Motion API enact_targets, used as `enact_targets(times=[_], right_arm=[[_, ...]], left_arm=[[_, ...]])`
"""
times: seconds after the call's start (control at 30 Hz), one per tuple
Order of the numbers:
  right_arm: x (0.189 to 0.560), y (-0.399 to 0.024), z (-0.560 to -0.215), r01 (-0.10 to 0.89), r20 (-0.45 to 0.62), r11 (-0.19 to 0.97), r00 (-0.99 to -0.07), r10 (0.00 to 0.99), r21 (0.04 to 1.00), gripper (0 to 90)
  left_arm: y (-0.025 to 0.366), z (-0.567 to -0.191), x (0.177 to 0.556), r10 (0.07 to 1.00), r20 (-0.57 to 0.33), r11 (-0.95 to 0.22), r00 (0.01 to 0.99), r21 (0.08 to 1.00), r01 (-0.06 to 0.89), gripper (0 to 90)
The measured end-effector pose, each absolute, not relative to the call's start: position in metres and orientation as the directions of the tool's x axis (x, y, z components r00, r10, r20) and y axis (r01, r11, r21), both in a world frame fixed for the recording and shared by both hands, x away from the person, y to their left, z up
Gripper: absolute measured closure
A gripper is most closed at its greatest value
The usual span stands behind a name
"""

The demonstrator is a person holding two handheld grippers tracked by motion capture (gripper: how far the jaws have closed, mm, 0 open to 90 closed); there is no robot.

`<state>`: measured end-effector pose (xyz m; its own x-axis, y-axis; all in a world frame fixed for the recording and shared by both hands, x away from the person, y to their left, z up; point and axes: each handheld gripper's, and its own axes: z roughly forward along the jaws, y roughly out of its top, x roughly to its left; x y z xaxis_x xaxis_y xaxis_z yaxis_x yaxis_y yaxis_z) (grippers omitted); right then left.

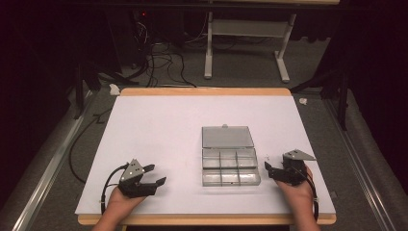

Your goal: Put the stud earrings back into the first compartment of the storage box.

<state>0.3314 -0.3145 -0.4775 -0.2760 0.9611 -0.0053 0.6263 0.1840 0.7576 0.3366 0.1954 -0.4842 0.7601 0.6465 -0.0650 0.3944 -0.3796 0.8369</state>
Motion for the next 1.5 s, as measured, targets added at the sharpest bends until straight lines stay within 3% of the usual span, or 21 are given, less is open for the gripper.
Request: enact_targets(times=[0.43, 0.6, 0.97, 1.13, 1.5], right_arm=[[0.328, -0.318, -0.477, 0.610, 0.032, 0.157, -0.287, 0.957, 0.776, 24.1], [0.325, -0.319, -0.473, 0.584, 0.034, 0.166, -0.316, 0.948, 0.795, 35.1], [0.339, -0.319, -0.460, 0.562, 0.009, 0.187, -0.328, 0.945, 0.806, 45.8], [0.354, -0.318, -0.455, 0.551, -0.002, 0.200, -0.339, 0.941, 0.810, 55.4], [0.365, -0.322, -0.468, 0.616, 0.050, 0.211, -0.378, 0.924, 0.759, 72.1]], left_arm=[[0.193, -0.485, 0.337, 0.647, -0.057, -0.399, 0.760, 0.824, 0.401, 31.4], [0.194, -0.484, 0.336, 0.642, -0.055, -0.396, 0.765, 0.831, 0.392, 31.2], [0.192, -0.485, 0.337, 0.624, -0.051, -0.421, 0.780, 0.819, 0.391, 31.1], [0.191, -0.485, 0.337, 0.626, -0.047, -0.425, 0.778, 0.816, 0.392, 31.1], [0.190, -0.485, 0.337, 0.627, -0.038, -0.434, 0.778, 0.813, 0.389, 31.2]])
